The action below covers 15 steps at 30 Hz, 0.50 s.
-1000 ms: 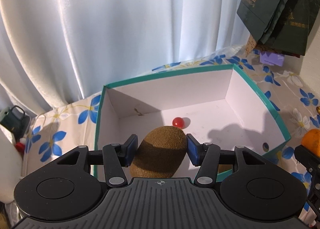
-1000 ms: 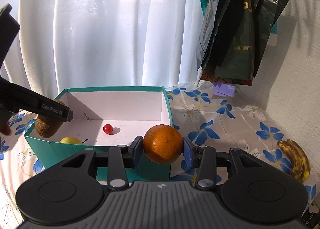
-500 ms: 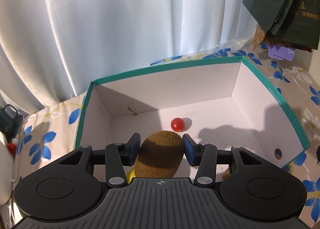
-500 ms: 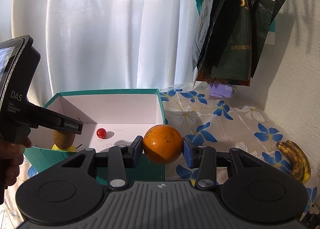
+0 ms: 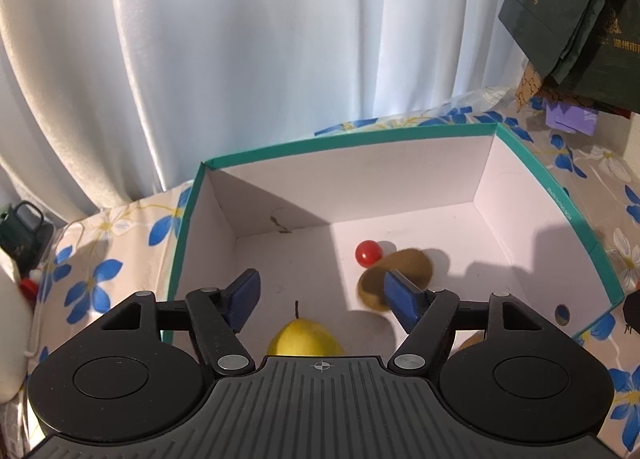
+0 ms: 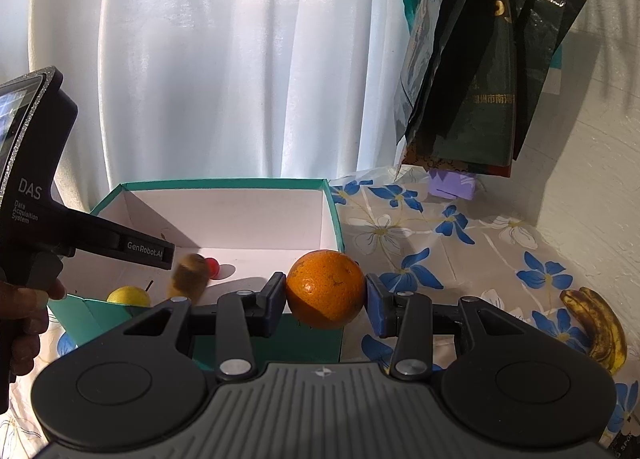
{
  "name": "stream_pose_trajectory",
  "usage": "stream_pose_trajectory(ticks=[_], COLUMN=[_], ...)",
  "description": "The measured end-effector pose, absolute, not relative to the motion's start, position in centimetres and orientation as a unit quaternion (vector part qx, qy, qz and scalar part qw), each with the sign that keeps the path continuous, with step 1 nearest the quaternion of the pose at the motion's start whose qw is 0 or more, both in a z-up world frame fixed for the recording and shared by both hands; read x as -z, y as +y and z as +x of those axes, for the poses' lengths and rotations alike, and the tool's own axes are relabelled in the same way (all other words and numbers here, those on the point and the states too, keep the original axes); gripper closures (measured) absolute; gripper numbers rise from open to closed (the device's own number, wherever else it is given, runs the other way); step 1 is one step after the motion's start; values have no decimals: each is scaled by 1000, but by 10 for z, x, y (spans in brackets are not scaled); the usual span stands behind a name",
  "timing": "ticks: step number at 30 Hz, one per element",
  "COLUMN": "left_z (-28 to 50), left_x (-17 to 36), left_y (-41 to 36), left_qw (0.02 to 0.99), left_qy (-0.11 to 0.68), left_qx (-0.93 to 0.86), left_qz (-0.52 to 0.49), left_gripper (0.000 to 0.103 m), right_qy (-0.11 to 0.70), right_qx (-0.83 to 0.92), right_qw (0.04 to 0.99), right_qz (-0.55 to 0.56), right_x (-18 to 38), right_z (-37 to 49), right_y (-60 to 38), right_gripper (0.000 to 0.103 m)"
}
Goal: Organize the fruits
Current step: 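Lower the kiwi into the box and open left while right carries the orange over, then lower the orange into the box and open the right gripper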
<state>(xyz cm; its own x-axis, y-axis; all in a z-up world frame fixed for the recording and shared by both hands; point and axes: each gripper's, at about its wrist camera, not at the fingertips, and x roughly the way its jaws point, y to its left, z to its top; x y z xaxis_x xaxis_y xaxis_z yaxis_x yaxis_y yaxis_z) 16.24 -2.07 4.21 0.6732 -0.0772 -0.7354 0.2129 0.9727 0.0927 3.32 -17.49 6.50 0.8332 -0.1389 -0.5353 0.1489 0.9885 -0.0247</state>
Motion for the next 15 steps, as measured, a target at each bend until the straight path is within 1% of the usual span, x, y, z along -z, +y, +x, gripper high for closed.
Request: stream_pose_trajectory(ticks=[4,5,6,8,11,15], left_z=[150,144,135,118,100,92], left_x=[-51,-55,-61,-70,-77,-72], left_y=[-10,-5,3,21,44,63], left_qw=[918,920,924,932,934,928], left_qy=[383,380,374,357,355,370], left_qx=[63,55,45,23,-4,-34], left_qz=[76,74,69,49,24,10], left_gripper=[20,16,11,6,6,6], right_qy=[276,275,274,269,264,269], right_qx=[72,72,71,70,68,62], right_qw=[958,959,959,960,962,961], right_qz=[5,3,2,2,2,7], right_x=[-66,-66,-66,-67,-67,-61], right_z=[37,37,38,40,44,55], right_y=[-174,-174,-174,-174,-174,-172], right_gripper=[62,62,62,62,62,62])
